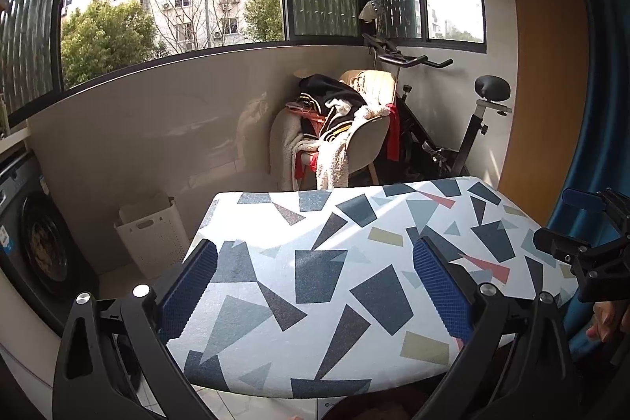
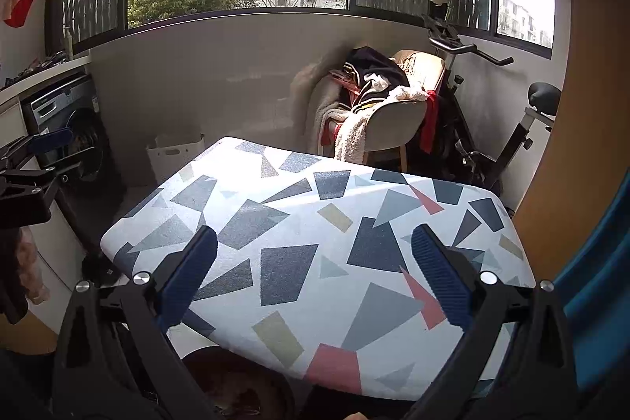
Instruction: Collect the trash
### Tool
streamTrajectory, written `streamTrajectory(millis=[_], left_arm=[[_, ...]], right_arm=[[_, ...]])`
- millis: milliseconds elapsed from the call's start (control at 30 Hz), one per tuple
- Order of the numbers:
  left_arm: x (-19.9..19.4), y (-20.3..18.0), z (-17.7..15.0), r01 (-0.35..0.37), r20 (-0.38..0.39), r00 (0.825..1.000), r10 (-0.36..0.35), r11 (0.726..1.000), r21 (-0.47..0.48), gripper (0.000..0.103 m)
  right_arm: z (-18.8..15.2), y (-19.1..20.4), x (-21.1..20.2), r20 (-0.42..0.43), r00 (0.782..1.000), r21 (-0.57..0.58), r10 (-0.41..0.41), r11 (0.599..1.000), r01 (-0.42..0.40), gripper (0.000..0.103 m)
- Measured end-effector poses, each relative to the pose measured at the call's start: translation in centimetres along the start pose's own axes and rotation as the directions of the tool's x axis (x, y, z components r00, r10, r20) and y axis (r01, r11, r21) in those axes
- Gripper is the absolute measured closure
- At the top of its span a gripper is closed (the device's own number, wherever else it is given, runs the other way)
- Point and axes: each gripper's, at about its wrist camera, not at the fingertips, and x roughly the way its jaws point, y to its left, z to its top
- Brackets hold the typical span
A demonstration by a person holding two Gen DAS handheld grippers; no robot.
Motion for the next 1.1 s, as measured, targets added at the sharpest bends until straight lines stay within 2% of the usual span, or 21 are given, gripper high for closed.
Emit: streamTrajectory(millis=[567, 1100], left_arm=[[0.5, -1.2, -0.5, 0.004, -0.031, 1.000, -0.002, 0.998, 0.062, 0.006], [0.4, -1.5, -0.5, 0.018, -0.039, 0.999, -0.016, 0.998, 0.060, 0.006]], right_arm=[[0.2, -0.4, -0.2, -0.002, 1.000, 0.007, -0.014, 1.000, 0.014, 0.006], [0.4, -0.7, -0.3, 0.003, 1.000, 0.009, -0.025, 1.000, 0.025, 0.006]])
